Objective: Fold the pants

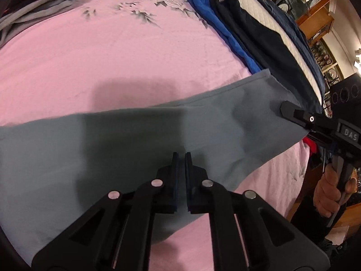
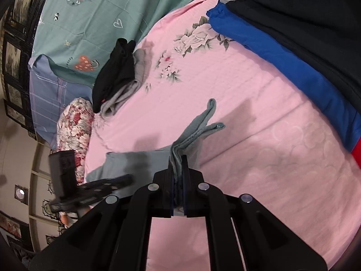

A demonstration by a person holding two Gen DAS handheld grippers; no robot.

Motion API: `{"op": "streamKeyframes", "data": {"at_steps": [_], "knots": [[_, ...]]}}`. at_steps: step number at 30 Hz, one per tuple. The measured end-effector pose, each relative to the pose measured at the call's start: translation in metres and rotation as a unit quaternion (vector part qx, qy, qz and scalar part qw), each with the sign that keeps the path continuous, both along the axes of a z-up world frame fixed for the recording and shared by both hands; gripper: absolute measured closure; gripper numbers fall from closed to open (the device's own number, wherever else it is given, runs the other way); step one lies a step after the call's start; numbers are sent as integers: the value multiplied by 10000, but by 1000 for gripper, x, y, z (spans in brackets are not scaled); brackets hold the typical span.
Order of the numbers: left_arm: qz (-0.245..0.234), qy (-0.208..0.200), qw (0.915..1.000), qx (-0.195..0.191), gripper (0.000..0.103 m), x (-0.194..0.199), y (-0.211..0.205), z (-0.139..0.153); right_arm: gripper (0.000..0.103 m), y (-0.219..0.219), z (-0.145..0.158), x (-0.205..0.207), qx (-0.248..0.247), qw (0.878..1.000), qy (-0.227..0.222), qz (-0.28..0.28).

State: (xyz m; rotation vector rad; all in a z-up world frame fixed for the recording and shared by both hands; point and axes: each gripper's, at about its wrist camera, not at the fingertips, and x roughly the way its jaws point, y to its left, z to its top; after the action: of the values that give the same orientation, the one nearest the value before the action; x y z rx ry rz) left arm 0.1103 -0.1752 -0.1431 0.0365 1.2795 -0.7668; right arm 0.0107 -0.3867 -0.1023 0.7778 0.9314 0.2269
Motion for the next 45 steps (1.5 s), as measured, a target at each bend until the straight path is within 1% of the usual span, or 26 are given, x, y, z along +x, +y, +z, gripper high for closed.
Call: {"op": "streamKeyframes", "data": {"at_steps": [2, 3, 5, 7, 8, 10, 11, 13, 15, 18, 20, 21, 24, 26, 27, 29, 31, 34, 37, 39, 40, 41, 42, 43, 44, 45], "knots": [[-48, -205, 9997, 84, 98, -4, -8, -1, 98, 2, -3, 2, 67, 10000, 25, -23], [-93, -232, 9996, 109, 98, -7, -7, 0, 98, 4, -4, 2, 87, 9999, 53, -31], [-72, 10, 9999, -103, 98, -5, 7, 4, 98, 5, -7, 5, 129, 9999, 96, 7], [172, -29, 9991, -390, 97, -1, 33, 17, 98, 7, -7, 8, 158, 9998, 118, 30], [379, -95, 9979, -515, 96, 2, 52, 24, 98, 9, -5, 9, 180, 9998, 109, 41], [789, -144, 9946, -655, 92, 9, 93, 33, 98, 12, -1, 10, 184, 9998, 78, 58], [1069, -214, 9920, -642, 91, 10, 118, 36, 98, 14, 1, 10, 178, 9998, 67, 71], [1618, -434, 9849, -429, 91, 10, 165, 38, 98, 20, 5, 12, 151, 9998, 59, 81], [2164, -594, 9743, -186, 91, 7, 215, 35, 98, 27, 9, 15, 112, 9998, 40, 142], [2669, -541, 9619, -229, 91, 1, 273, 27, 98, 47, 14, 22, 15, 9996, 38, 284], [2871, -518, 9563, -220, 91, 1, 300, 21, 98, 67, 18, 31, -46, 9988, 51, 485], [2914, -471, 9551, -269, 91, 1, 308, 17, 98, 79, 19, 36, -79, 9981, 60, 602], [2807, -345, 9582, -426, 91, 2, 317, 6, 98, 122, 22, 52, -229, 9947, 94, 994], [2721, -264, 9610, -417, 90, 6, 320, -3, 98, 156, 21, 66, -358, 9909, 137, 1289], [2700, -310, 9613, -458, 87, 7, 320, -3, 98, 170, 20, 73, -425, 9889, 161, 1415], [2617, -390, 9629, -538, 86, 6, 321, -4, 98, 207, 14, 89, -505, 9836, 268, 1711], [2586, -464, 9626, -664, 86, 7, 321, -7, 98, 240, 7, 99, -666, 9775, 329, 1974], [2583, -336, 9610, -929, 86, 10, 327, -11, 98, 287, -10, 108, -839, 9664, 546, 2367], [2628, -132, 9571, -1217, 86, 14, 334, -15, 98, 318, -25, 109, -1064, 9554, 740, 2652], [2631, -91, 9565, -1262, 86, 15, 335, -16, 98, 329, -31, 108, -1419, 9498, 794, 2673], [2625, -111, 9568, -1243, 86, 15, 333, -16, 94, 332, -34, 108, -1518, 9475, 840, 2685], [2614, -144, 9575, -1211, 86, 14, 332, -15, 94, 332, -34, 108, -1518, 9475, 840, 2685], [2604, -175, 9581, -1178, 86, 13, 331, -15, 81, 333, -34, 108, -1482, 9482, 849, 2680], [2593, -207, 9589, -1136, 86, 14, 330, -14, 62, 333, -32, 109, -1378, 9489, 870, 2701], [2584, -232, 9594, -1109, 86, 14, 328, -14, 58, 333, -29, 109, -1212, 9505, 900, 2716], [2580, -244, 9596, -1098, 86, 13, 328, -14, 57, 330, -22, 108, -1054, 9539, 847, 2679]]}}
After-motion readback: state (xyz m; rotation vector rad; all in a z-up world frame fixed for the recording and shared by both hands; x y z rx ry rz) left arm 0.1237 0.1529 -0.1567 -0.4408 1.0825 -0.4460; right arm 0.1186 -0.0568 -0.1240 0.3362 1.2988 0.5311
